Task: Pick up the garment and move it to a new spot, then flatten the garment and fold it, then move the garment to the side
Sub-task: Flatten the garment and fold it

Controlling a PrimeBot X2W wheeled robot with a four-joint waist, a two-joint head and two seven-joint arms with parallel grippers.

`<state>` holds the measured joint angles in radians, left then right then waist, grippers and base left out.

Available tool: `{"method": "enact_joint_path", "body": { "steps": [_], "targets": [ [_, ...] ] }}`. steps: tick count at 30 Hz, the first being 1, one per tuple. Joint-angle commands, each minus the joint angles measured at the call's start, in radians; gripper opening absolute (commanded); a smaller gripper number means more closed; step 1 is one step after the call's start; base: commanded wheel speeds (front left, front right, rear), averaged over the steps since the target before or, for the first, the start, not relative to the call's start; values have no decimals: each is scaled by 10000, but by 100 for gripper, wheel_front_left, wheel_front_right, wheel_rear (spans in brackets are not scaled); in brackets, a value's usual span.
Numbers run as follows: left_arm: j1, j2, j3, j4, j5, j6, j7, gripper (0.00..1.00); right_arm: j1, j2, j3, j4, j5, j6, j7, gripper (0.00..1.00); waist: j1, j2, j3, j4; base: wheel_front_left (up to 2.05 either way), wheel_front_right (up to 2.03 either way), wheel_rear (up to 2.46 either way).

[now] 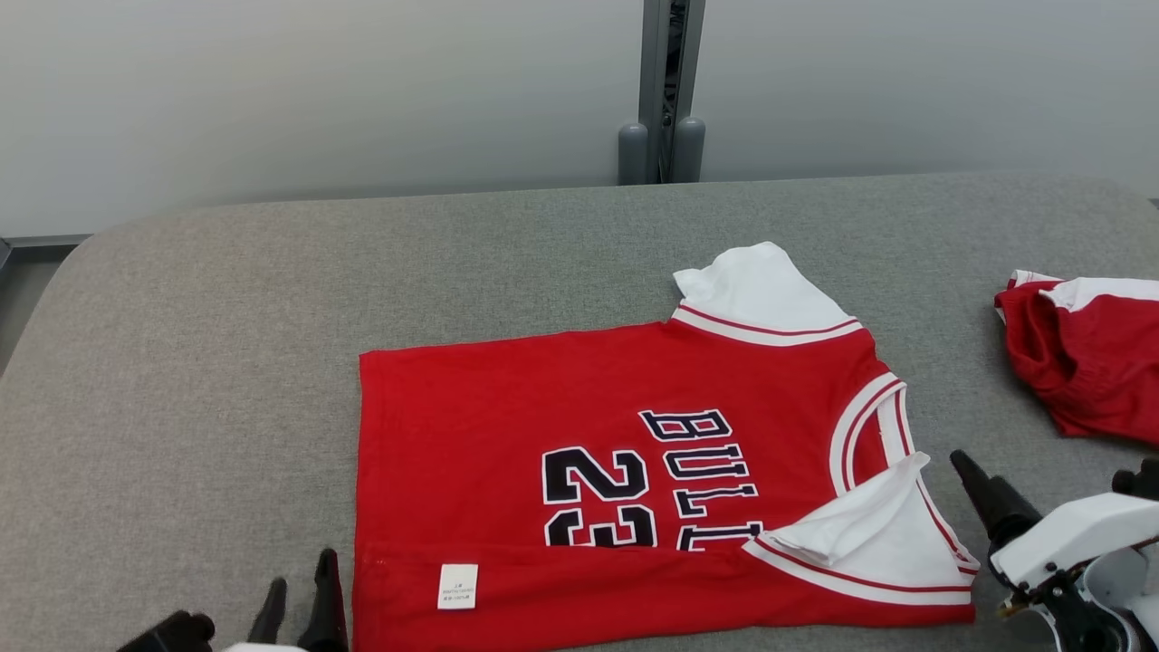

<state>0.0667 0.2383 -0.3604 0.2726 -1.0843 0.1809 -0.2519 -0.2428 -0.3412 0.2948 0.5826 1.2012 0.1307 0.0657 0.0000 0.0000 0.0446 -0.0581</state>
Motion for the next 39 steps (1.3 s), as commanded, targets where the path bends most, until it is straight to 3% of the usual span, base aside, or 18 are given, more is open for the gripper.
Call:
{"method": "enact_joint_path", "body": {
  "steps": [1,6,16,24,39],
  "targets": [
    [-355,166,87,-92,536,108,-86,100,-127,-76,-115,-125,-222,2,-240,100,0,0,14,5,0,0,0],
    [-997,87,682,-612,3155,401,-126,100,-436,-83,-125,-819,-1467,2,-1209,100,0,0,57,5,0,0,0],
    [-1430,-701,1278,-804,7716,110,-133,100,-946,241,265,-953,-4575,2,-2758,100,0,0,192,-151,0,0,0],
    [-1150,-1471,2046,-421,8652,-319,-134,100,-974,714,148,-660,-5508,2,-2988,100,0,0,266,-221,0,0,0],
    [-1492,-1784,2549,212,9299,-924,-135,100,-1322,872,-96,-483,-5970,2,-2882,100,0,0,638,-206,0,0,0]
  ]
}}
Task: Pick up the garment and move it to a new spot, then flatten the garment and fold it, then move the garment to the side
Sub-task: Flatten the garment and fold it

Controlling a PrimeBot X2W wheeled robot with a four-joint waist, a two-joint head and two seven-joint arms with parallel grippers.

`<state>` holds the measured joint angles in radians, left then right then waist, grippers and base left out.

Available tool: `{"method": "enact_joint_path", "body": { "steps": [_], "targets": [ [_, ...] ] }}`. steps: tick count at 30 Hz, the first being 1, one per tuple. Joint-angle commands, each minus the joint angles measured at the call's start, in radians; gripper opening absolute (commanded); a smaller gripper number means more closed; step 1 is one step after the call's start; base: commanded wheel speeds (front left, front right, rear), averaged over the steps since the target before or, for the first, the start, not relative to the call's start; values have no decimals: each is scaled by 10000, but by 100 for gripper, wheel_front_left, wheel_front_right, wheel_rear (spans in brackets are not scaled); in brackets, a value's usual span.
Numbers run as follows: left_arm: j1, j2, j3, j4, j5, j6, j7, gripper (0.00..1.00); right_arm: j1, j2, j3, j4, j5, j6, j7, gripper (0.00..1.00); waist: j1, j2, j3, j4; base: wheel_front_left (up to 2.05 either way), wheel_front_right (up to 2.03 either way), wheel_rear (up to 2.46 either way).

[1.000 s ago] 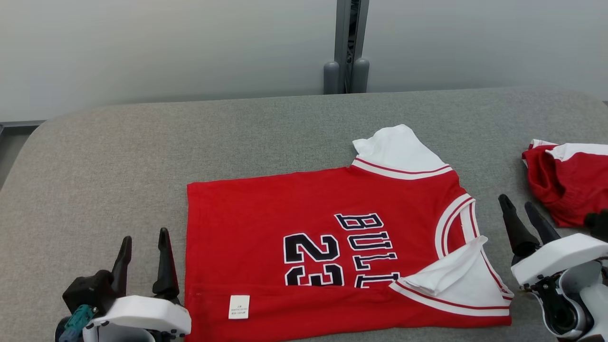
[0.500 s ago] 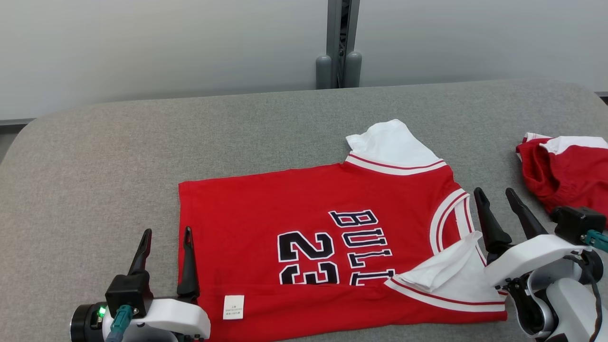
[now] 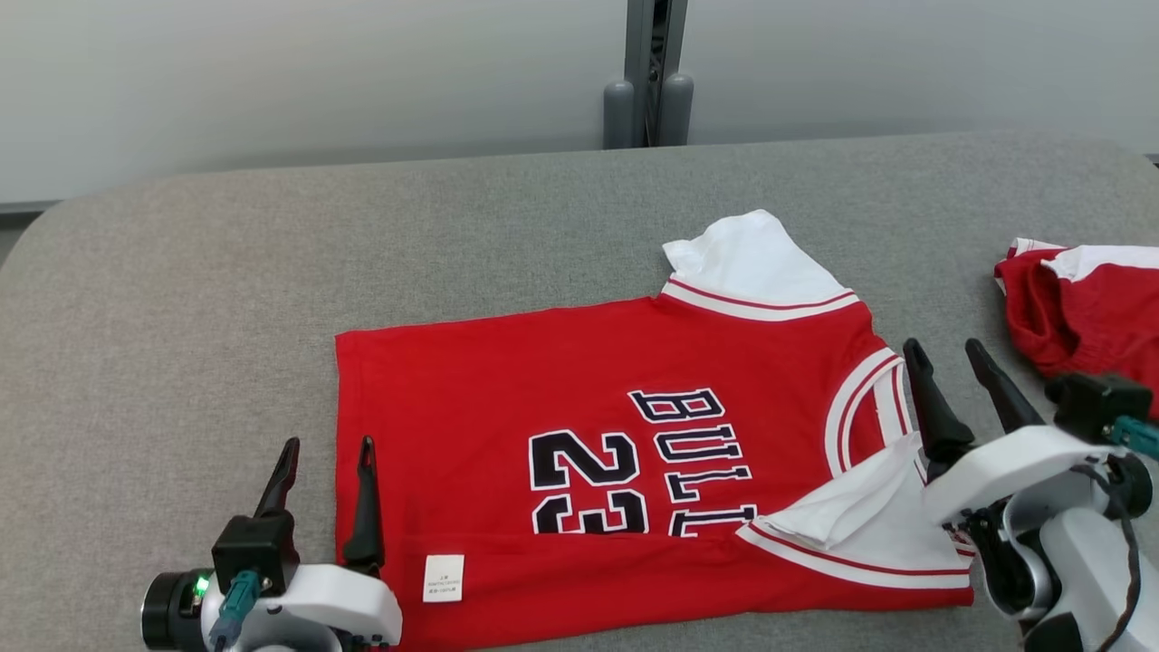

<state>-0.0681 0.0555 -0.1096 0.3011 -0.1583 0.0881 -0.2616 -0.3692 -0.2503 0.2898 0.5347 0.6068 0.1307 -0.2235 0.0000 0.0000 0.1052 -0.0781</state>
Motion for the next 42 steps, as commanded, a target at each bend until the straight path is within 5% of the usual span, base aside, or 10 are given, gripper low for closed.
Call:
{"method": "enact_joint_path", "body": {
  "steps": [1,23,34,35,36,37,38,42],
  "targets": [
    [-241,34,44,58,46,-76,-37,100,-164,-43,-61,67,-59,2,90,100,0,0,109,-9,0,0,0],
    [-5437,1026,8,4569,-795,-1859,1807,100,-1992,225,185,920,-61,2,83,100,0,0,1995,-137,0,0,0],
    [-6703,1007,-238,6047,-981,-1950,1994,99,-2353,19,286,973,141,2,-81,100,0,0,2546,-276,0,0,0],
    [-6796,979,-254,6163,-1009,-1964,2000,45,-2416,-11,281,980,159,2,-83,100,0,0,2584,-275,0,0,0],
    [-6796,979,-254,6163,-1009,-1964,2000,45,-2416,-11,281,980,159,2,-83,100,0,0,2584,-275,0,0,0],
    [-6881,949,-278,6253,-1013,-1980,1972,7,-2469,-37,276,987,172,2,-85,100,0,0,2620,-269,0,0,0],
    [-6947,922,-321,6357,-1009,-2000,1952,0,-2523,-69,283,999,160,2,-85,100,0,0,2648,-261,0,0,0],
    [-7163,855,-473,6756,-982,-1979,1784,0,-2998,-402,331,1060,8,2,46,100,0,0,2744,-160,0,0,0]
  ]
}}
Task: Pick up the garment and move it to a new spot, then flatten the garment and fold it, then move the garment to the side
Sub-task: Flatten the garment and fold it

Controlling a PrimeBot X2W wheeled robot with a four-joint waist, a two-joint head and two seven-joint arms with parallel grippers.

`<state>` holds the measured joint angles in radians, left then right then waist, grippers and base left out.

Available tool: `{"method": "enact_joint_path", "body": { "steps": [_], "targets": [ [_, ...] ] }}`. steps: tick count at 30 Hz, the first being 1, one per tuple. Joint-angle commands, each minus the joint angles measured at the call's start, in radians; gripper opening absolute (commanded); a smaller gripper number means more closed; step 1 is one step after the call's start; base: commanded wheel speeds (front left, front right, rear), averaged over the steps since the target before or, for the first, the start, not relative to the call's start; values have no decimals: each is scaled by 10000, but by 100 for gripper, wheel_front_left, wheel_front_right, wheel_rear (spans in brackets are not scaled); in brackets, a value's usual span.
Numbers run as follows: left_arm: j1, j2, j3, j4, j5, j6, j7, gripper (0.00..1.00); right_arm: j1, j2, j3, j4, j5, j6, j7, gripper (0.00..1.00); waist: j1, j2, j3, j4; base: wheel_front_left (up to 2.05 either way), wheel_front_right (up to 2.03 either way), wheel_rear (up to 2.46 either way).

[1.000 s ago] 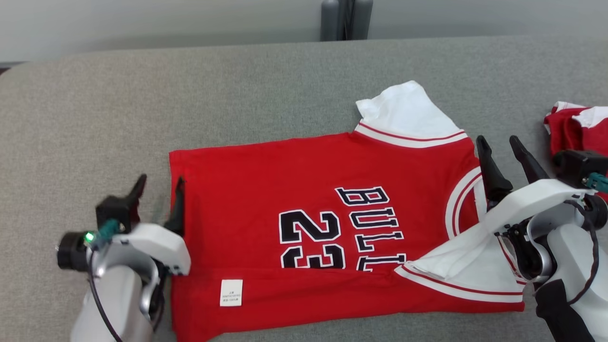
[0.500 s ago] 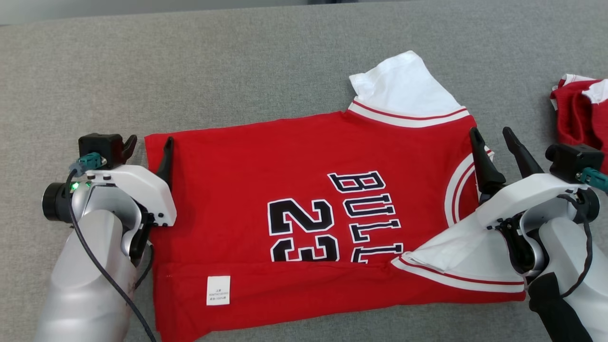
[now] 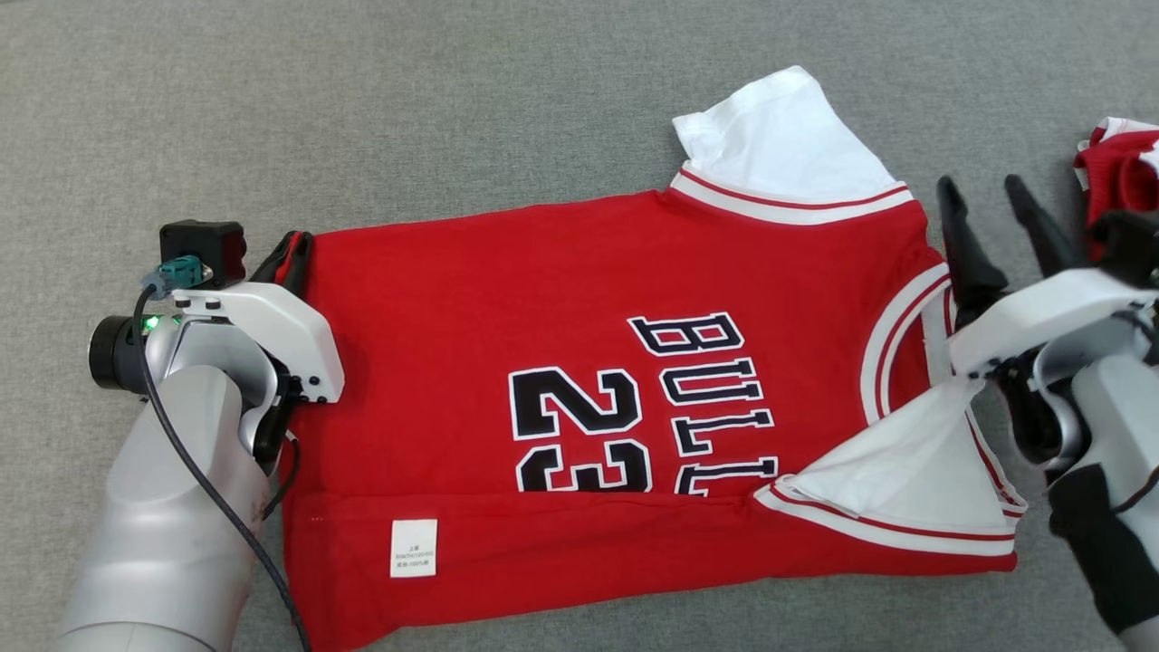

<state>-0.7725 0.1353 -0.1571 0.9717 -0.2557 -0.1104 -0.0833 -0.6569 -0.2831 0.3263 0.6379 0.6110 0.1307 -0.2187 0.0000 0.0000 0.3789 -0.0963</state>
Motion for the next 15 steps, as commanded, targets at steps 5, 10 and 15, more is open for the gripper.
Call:
{"method": "enact_joint_path", "body": {
  "steps": [5,10,15],
  "targets": [
    [-364,-11,-104,334,-47,-16,-292,0,-842,-328,226,144,169,2,694,100,0,0,75,187,0,0,0],
    [-641,-140,-275,549,-73,-47,-475,0,-1810,-527,561,495,1120,2,2024,100,0,0,221,436,0,0,0],
    [-921,-320,-508,680,-68,-74,-582,0,-2958,-884,1078,1004,1797,2,2993,100,0,0,476,784,0,0,0]
  ]
}}
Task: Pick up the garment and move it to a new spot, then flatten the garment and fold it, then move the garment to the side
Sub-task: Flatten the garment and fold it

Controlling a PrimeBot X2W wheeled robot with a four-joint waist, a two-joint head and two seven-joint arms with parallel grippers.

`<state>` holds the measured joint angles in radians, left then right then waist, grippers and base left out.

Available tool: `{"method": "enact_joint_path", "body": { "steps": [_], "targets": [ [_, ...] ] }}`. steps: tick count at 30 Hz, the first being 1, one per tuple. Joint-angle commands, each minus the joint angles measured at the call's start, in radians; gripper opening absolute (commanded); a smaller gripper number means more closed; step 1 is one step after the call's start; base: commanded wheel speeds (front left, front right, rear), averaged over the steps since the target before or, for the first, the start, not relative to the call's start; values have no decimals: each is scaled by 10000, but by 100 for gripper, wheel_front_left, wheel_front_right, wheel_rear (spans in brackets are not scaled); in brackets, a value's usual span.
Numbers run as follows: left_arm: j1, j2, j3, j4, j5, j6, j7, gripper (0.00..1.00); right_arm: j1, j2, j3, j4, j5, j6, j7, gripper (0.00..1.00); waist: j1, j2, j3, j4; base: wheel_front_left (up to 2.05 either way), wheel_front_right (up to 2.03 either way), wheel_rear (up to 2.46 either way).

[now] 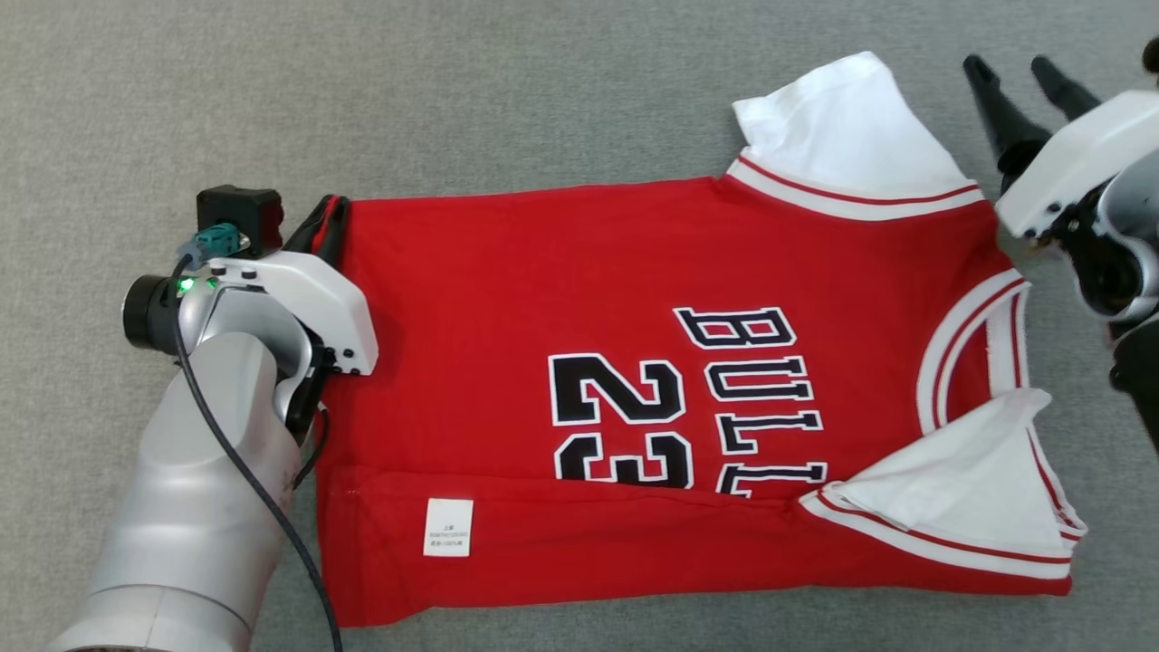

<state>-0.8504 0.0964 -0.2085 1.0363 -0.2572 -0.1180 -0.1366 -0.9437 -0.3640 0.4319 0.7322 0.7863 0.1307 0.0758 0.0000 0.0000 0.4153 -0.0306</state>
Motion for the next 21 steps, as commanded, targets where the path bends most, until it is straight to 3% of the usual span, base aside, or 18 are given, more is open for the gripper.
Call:
{"method": "enact_joint_path", "body": {
  "steps": [1,21],
  "targets": [
    [-193,40,-50,68,-55,1,-64,0,-298,-123,154,203,126,2,165,100,0,0,164,203,0,0,0],
    [-874,-318,-1063,748,-493,-47,-451,0,-2888,-439,2088,2891,1607,2,1393,100,0,0,1159,1288,0,0,0]
  ]
}}
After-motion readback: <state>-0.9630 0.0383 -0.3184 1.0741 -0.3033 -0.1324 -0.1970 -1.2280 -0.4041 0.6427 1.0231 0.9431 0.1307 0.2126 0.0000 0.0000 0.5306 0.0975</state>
